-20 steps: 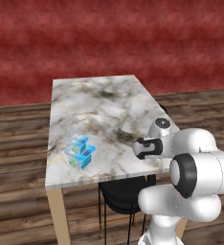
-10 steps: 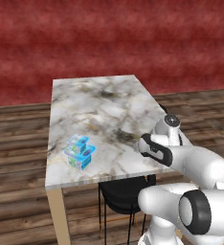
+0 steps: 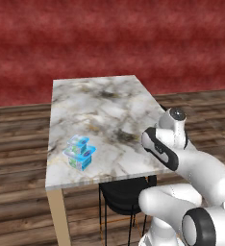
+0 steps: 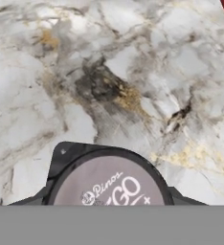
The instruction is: Stack the yogurt containers by placing the smaller containers on top of the larger containers.
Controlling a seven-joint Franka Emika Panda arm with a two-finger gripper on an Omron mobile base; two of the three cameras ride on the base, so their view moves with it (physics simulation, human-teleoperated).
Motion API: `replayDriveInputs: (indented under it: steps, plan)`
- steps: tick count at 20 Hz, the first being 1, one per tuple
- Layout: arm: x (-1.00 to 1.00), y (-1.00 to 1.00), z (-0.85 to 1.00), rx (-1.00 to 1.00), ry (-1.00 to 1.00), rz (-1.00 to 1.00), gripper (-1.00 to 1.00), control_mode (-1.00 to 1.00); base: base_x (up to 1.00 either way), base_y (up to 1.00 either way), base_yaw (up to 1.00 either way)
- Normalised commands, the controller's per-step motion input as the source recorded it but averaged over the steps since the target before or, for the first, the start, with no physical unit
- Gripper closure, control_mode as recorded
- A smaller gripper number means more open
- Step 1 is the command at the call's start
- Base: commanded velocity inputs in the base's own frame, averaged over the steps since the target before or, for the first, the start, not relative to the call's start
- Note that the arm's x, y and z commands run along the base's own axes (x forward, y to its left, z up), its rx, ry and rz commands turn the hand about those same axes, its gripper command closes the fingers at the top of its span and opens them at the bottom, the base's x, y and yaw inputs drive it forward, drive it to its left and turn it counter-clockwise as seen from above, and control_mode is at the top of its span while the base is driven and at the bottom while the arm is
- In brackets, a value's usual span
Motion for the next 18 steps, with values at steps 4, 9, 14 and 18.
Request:
replayDriveInputs:
  steps: [4, 9, 14, 18]
  plan:
    - [-0.04, 0.01, 0.39, 0.0, 0.0, 0.0, 1.0, -1.0, 0.0, 0.0, 0.0]
    - [-0.08, 0.05, 0.32, 0.0, 0.0, 0.0, 1.0, -1.0, 0.0, 0.0, 0.0]
    - [-0.15, 0.11, 0.32, 0.0, -0.01, 0.0, 1.0, -1.0, 0.0, 0.0, 0.0]
    - [-0.21, 0.14, 0.26, 0.0, -0.03, 0.0, 1.0, -1.0, 0.0, 0.0, 0.0]
